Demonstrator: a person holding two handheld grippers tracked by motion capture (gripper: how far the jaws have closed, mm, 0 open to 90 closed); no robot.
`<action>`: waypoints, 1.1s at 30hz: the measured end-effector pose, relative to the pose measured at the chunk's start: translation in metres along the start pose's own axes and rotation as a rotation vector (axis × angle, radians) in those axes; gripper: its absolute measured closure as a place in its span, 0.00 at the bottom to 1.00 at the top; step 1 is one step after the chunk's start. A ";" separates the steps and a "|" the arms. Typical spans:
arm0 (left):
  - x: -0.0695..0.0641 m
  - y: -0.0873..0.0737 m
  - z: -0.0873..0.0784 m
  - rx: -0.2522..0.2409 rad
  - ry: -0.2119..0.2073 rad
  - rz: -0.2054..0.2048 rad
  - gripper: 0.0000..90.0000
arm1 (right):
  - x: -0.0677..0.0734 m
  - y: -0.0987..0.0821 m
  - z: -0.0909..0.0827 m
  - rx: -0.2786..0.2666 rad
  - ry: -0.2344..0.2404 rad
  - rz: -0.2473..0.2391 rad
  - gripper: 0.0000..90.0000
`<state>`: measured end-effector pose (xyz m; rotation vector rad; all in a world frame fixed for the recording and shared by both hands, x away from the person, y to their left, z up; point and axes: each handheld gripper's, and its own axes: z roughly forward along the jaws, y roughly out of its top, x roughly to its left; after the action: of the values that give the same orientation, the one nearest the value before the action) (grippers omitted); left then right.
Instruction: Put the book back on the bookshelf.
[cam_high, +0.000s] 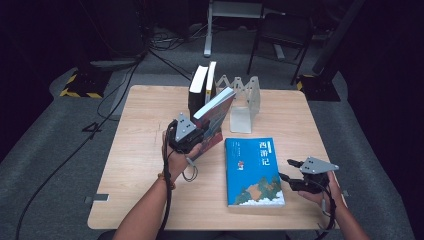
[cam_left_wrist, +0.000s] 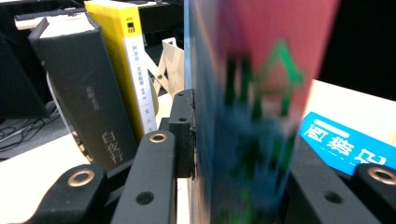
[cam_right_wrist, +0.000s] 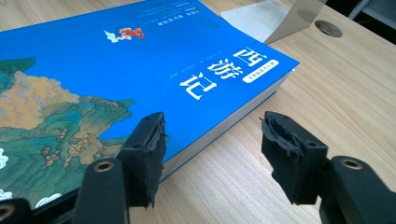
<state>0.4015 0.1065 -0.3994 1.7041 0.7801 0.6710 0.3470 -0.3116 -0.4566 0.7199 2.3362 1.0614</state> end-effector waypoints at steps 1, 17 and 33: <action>0.001 0.000 -0.002 0.003 0.003 -0.001 0.80 | 0.000 0.000 0.000 0.000 0.001 0.000 0.45; 0.005 0.030 0.007 0.042 0.013 0.028 0.80 | 0.001 -0.001 0.003 0.016 0.007 0.000 0.45; 0.005 0.078 0.056 0.009 0.132 -0.043 0.81 | -0.003 -0.003 0.000 0.018 0.004 0.010 0.45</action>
<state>0.4603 0.0620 -0.3376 1.6588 0.9103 0.7573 0.3486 -0.3157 -0.4587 0.7379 2.3503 1.0484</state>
